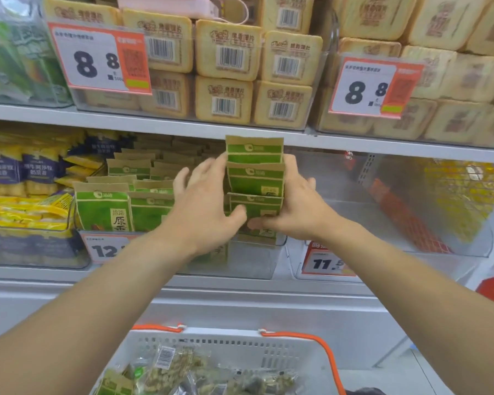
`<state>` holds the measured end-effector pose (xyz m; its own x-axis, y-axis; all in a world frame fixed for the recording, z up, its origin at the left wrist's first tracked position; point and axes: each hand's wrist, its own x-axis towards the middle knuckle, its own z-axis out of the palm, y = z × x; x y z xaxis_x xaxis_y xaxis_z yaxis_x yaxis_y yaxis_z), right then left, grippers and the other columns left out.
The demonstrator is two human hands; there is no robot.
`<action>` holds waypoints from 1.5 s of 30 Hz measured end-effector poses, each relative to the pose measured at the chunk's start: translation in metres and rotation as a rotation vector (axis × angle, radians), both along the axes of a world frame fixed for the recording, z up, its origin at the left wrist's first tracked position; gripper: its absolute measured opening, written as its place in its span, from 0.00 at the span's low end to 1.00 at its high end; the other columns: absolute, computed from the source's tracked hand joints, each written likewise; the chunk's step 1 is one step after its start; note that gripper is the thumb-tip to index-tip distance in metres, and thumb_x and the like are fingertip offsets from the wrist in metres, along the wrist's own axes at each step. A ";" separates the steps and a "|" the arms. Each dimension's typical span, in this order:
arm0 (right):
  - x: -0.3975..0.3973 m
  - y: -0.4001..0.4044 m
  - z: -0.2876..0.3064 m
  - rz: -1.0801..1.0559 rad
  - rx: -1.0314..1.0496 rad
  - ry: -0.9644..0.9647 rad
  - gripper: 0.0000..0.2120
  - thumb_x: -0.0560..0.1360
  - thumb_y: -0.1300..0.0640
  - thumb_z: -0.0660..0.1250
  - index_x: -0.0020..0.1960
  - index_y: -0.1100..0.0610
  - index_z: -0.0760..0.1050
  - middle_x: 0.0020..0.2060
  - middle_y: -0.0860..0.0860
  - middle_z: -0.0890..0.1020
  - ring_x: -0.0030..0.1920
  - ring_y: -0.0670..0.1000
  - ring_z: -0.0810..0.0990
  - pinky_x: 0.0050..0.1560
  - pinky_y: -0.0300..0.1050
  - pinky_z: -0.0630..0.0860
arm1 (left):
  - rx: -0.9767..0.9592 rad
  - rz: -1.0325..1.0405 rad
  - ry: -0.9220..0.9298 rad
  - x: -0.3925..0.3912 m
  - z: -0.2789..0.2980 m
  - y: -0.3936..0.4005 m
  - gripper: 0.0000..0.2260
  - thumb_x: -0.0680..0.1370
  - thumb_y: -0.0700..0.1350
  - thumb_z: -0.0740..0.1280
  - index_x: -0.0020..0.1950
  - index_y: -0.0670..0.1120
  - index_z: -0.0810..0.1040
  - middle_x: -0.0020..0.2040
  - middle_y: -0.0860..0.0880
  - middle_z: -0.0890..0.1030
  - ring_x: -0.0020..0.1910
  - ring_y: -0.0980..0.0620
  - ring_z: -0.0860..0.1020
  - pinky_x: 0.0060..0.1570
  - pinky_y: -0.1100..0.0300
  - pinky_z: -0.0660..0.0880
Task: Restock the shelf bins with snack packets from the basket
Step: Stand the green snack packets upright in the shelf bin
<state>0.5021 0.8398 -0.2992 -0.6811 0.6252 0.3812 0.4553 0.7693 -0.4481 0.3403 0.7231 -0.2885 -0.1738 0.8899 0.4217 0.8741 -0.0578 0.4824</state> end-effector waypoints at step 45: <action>-0.067 0.062 0.022 -0.168 0.241 -0.622 0.56 0.50 0.42 0.85 0.72 0.49 0.63 0.61 0.51 0.79 0.57 0.56 0.80 0.53 0.51 0.81 | 0.077 0.068 0.223 -0.022 -0.023 0.007 0.18 0.78 0.55 0.63 0.67 0.52 0.70 0.62 0.54 0.70 0.67 0.53 0.64 0.68 0.55 0.51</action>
